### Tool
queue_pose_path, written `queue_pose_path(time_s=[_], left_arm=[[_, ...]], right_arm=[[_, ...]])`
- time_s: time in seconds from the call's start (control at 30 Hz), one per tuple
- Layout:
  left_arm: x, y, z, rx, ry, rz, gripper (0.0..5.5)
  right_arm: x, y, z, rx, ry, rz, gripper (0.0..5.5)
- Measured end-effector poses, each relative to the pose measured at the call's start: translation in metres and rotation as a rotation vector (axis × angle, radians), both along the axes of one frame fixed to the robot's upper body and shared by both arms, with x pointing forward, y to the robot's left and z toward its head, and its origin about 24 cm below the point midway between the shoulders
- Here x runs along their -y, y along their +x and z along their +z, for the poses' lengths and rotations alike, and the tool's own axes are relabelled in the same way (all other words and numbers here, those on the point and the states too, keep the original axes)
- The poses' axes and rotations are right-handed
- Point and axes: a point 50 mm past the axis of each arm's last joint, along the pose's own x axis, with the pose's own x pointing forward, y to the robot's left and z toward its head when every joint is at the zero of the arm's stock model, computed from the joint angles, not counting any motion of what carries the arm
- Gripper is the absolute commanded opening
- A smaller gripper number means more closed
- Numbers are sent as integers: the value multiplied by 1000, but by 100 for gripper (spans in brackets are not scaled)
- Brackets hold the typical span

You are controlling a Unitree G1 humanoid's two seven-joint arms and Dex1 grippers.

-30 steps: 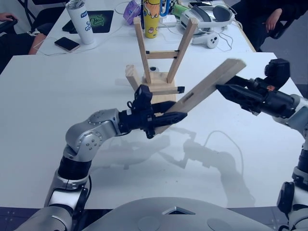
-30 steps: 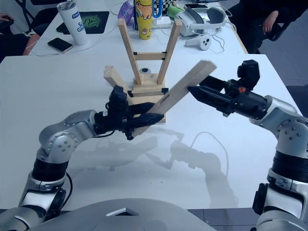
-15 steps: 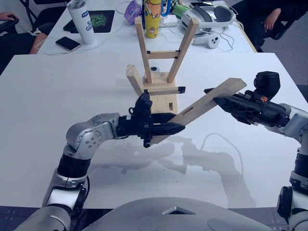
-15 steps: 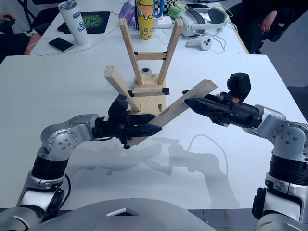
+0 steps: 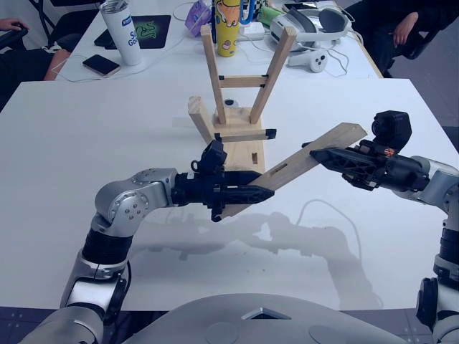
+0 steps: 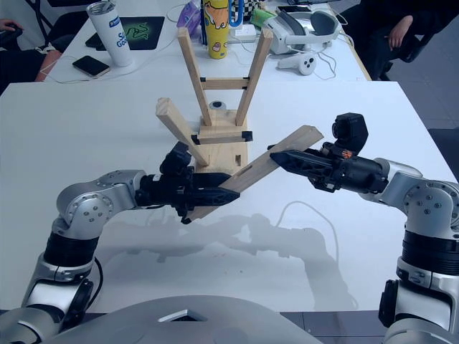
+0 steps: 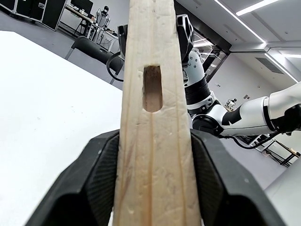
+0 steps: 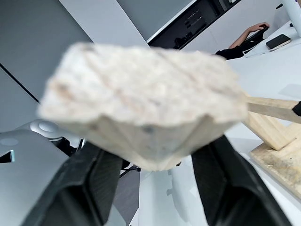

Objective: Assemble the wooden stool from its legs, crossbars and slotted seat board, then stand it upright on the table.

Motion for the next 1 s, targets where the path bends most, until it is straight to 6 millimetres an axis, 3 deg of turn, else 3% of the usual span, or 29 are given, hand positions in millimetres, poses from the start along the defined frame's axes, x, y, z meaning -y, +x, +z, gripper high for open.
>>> queue_pose_path(time_s=[0.03, 0.3, 0.5, 0.6, 0.73, 0.93, 1.0], left_arm=[[0, 0, 0, 3, 1, 1, 242], [0, 0, -1, 16, -3, 16, 352], [-10, 4, -2, 29, 3, 119, 354], [-16, 4, -6, 147, 95, 220, 354], [-1, 2, -22, 372, 288, 309, 354], [17, 7, -48, 771, 582, 386, 354], [22, 9, -58, 831, 632, 371, 354]], right_arm=[[0, 0, 0, 2, 0, 0, 206], [3, 2, -1, 0, -17, -22, 206], [14, -1, -5, 19, -160, -24, 206], [34, -5, -12, 18, -305, -64, 206], [71, 5, -2, 30, -362, -199, 206], [92, 19, 22, 104, -349, -246, 206], [96, 24, 32, 143, -366, -253, 206]])
